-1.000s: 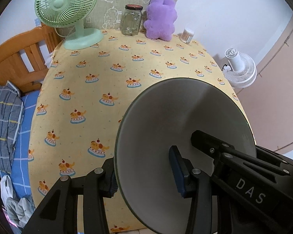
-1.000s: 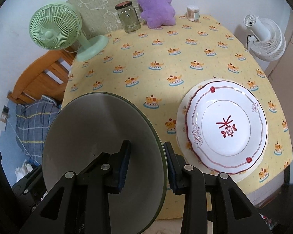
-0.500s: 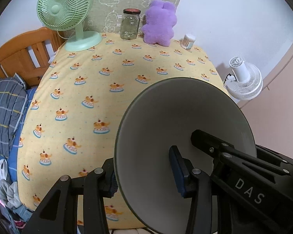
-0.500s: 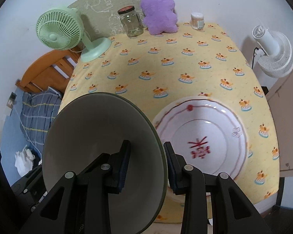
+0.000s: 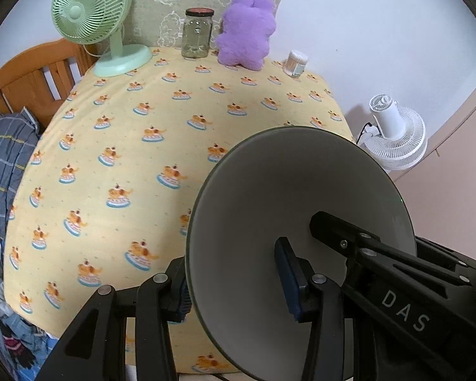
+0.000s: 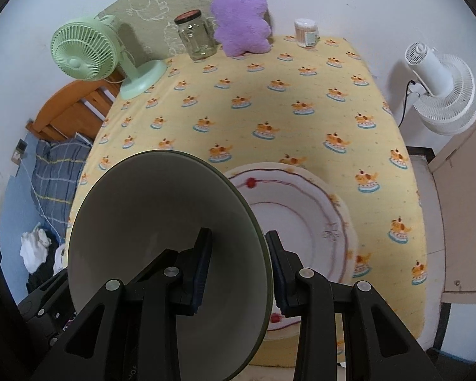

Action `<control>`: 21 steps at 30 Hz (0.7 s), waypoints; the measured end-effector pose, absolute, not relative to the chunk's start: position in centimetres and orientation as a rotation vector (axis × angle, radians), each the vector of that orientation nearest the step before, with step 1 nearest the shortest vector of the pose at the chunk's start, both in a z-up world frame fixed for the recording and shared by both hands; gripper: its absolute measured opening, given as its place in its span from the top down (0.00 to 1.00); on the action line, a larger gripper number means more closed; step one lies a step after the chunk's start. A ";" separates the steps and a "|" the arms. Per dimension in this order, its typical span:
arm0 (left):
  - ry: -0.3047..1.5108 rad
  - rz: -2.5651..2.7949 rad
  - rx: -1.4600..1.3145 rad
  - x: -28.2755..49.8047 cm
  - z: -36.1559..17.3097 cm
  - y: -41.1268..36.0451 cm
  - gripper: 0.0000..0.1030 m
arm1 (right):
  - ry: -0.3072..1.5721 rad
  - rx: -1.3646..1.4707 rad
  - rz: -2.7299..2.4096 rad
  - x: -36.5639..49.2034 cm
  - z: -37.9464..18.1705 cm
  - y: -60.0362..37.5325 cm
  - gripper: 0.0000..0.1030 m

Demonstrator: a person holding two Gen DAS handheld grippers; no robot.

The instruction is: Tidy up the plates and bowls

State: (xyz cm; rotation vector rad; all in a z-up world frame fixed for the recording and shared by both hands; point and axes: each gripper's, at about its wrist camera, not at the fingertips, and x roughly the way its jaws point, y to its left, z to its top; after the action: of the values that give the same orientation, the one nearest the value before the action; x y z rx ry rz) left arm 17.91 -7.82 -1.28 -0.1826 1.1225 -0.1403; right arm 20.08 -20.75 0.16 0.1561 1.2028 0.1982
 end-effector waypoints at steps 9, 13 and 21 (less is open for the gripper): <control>1.175 -0.108 -0.217 18.2 -3.5 -10.1 0.57 | 1.259 0.138 0.219 20.8 -2.2 -23.0 0.62; 1.202 -0.090 -0.224 18.6 -4.4 -10.5 0.57 | 1.287 0.137 0.231 21.4 -3.3 -23.3 0.62; 1.249 -0.090 -0.221 19.8 -5.9 -11.2 0.57 | 1.334 0.154 0.219 22.6 -5.1 -24.1 0.62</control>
State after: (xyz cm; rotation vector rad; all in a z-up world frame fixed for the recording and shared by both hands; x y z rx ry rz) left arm 19.84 -11.21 -5.88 -0.2209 1.2491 -0.0898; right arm 22.55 -24.10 -5.12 0.1540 1.3337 0.2194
